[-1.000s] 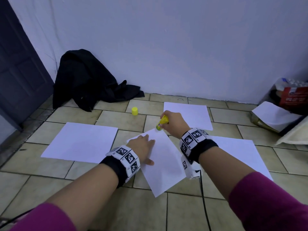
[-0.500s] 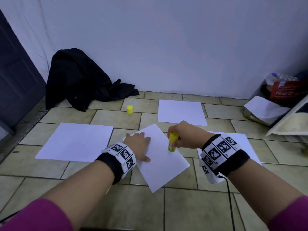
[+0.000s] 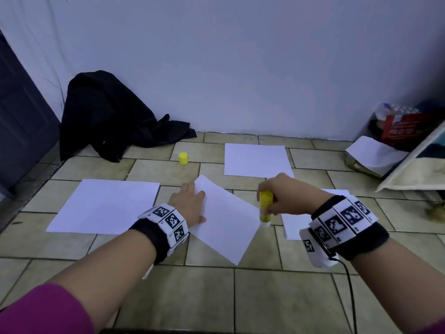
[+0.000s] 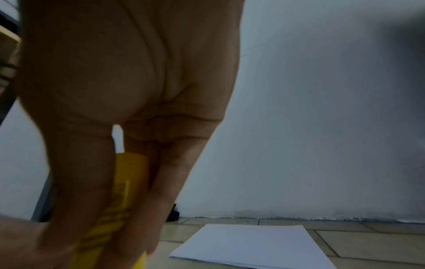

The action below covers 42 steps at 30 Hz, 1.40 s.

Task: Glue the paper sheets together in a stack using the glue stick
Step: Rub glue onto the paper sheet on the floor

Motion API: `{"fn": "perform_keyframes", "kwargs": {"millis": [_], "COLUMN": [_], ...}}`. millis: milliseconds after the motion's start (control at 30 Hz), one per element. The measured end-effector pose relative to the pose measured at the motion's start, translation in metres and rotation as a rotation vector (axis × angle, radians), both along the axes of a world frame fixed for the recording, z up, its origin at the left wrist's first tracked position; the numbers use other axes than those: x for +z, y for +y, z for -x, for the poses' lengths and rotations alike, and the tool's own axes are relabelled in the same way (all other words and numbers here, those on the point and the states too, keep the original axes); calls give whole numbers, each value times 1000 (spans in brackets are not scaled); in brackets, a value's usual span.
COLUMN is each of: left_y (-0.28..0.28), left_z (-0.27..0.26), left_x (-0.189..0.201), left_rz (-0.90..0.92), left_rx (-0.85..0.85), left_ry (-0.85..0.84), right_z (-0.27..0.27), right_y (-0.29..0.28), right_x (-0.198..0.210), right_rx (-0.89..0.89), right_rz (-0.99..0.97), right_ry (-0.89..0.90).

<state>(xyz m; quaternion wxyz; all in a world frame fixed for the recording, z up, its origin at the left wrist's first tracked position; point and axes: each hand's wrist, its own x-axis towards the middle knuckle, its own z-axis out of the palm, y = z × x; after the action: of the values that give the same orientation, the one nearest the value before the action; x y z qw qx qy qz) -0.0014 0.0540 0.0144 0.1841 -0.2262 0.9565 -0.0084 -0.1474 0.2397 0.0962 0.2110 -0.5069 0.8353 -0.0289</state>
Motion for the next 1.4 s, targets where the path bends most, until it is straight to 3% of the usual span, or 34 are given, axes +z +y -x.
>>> {"fn": "perform_keyframes", "kwargs": {"millis": [133,200,267,300,467,567,700,867,1100,1400], "left_y": [6,10,14,16,19,20,18,18,16,11], "left_z": [-2,0,1,2,5,7,6,2,-2,0], "left_x": [6,4,1,0,4,5,2,-3,-3,8], "left_rz": [129,78,-31,-78,-46,-15,-161,-186,-243,-230], "left_rx": [-26,-221,-413,-431,-295,-229,-148,-130,-104,-140], "left_ry": [28,69,-3,-55,-122,-61,-8,32,54,-21], "right_z": [10,12,13,14,21,22,18,3,-3,0], "right_y": [-4,-9,-15,-18,-33,-44,-60,-85,-101,-62], "right_x": [2,0,-4,-6,-17,-26,-38,-46,-47,-20], "right_rx": [-110,-158,-220,-255,-363,-409,-425,-394,-271,-90], "right_rz": [179,249,319,356,478,504,518,526,410,131], "right_ry": [-41,-62,-80,-100,-133,-168,-207,-243,-213,-44]}}
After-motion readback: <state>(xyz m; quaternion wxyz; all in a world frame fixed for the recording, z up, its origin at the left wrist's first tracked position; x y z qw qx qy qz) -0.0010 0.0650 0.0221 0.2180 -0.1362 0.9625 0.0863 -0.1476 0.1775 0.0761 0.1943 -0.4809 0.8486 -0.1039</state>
